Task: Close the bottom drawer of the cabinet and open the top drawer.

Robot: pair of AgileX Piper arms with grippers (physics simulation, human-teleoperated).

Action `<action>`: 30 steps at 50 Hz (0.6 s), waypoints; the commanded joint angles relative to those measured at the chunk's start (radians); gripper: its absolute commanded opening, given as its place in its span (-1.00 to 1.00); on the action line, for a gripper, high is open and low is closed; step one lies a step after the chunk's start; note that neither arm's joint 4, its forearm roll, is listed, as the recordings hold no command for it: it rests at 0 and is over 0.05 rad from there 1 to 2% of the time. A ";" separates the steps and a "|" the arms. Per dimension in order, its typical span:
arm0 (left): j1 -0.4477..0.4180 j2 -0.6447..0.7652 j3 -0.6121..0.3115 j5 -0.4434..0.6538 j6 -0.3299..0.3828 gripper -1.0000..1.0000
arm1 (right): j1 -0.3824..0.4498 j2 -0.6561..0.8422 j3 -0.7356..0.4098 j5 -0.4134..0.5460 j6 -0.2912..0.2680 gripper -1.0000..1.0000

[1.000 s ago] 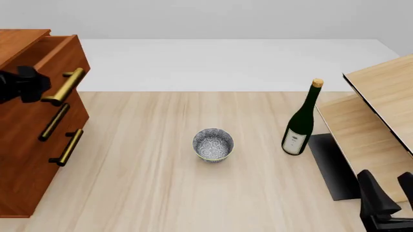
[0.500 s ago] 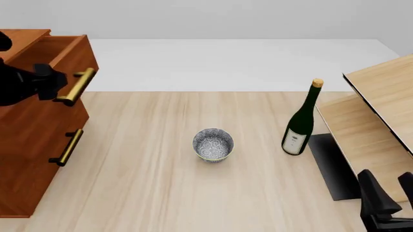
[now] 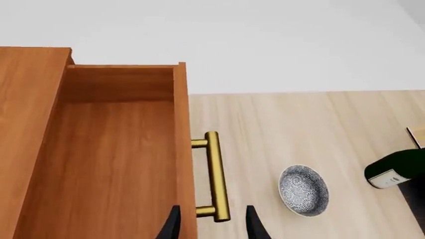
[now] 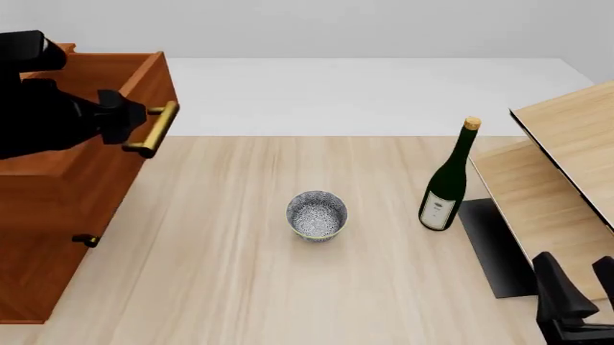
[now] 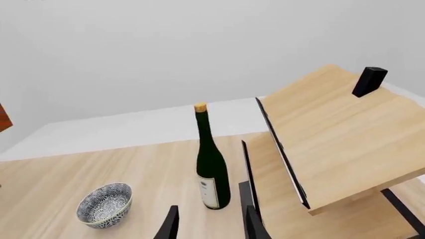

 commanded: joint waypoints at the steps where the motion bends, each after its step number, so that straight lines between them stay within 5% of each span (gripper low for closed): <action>1: -0.077 0.087 0.011 -0.006 -0.031 1.00 | -0.003 -0.007 -0.002 0.009 0.007 1.00; 30: -0.245 0.170 -0.085 -0.041 -0.079 1.00 | -0.009 0.016 0.000 -0.016 0.014 1.00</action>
